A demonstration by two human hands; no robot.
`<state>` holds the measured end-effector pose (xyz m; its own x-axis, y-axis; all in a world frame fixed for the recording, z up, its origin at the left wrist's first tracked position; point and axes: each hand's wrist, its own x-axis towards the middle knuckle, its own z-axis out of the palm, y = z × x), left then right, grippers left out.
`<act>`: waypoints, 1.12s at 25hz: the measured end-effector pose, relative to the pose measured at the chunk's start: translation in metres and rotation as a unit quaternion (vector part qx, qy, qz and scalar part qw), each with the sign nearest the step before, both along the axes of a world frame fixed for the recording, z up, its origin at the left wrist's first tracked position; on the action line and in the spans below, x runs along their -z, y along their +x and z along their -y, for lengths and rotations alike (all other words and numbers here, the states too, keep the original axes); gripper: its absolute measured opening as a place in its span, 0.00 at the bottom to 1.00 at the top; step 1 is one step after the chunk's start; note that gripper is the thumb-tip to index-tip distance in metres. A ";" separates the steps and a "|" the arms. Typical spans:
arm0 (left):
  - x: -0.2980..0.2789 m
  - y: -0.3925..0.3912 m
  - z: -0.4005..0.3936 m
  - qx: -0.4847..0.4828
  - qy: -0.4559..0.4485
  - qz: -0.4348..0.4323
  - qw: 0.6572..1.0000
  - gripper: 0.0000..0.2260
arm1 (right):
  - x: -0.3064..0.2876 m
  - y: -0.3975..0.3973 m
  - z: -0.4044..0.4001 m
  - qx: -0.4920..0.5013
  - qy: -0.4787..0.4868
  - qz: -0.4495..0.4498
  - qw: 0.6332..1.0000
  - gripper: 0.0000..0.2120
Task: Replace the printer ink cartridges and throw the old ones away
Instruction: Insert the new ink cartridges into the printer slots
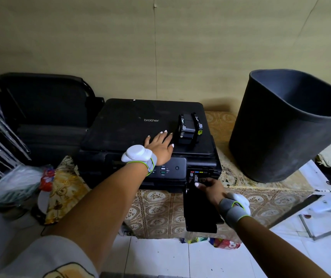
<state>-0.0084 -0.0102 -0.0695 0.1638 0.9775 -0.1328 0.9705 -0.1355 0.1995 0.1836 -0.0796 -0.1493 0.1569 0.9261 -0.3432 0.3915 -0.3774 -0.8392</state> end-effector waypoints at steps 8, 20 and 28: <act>-0.004 0.001 -0.003 0.018 0.028 -0.056 0.998 0.24 | 0.003 -0.002 -0.006 -0.035 -0.016 0.133 0.990 0.14; -0.001 0.003 -0.002 0.017 0.015 -0.049 0.999 0.24 | 0.013 -0.011 -0.011 -0.074 -0.028 0.212 0.974 0.17; 0.000 0.004 -0.002 -0.003 0.013 -0.035 0.999 0.23 | 0.004 -0.007 -0.005 -0.131 -0.006 0.278 0.952 0.15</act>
<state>-0.0047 -0.0083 -0.0699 0.1494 0.9817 -0.1182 0.9826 -0.1341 0.1284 0.1765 -0.0746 -0.1534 0.0819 0.9551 -0.2847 0.8553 -0.2140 -0.4719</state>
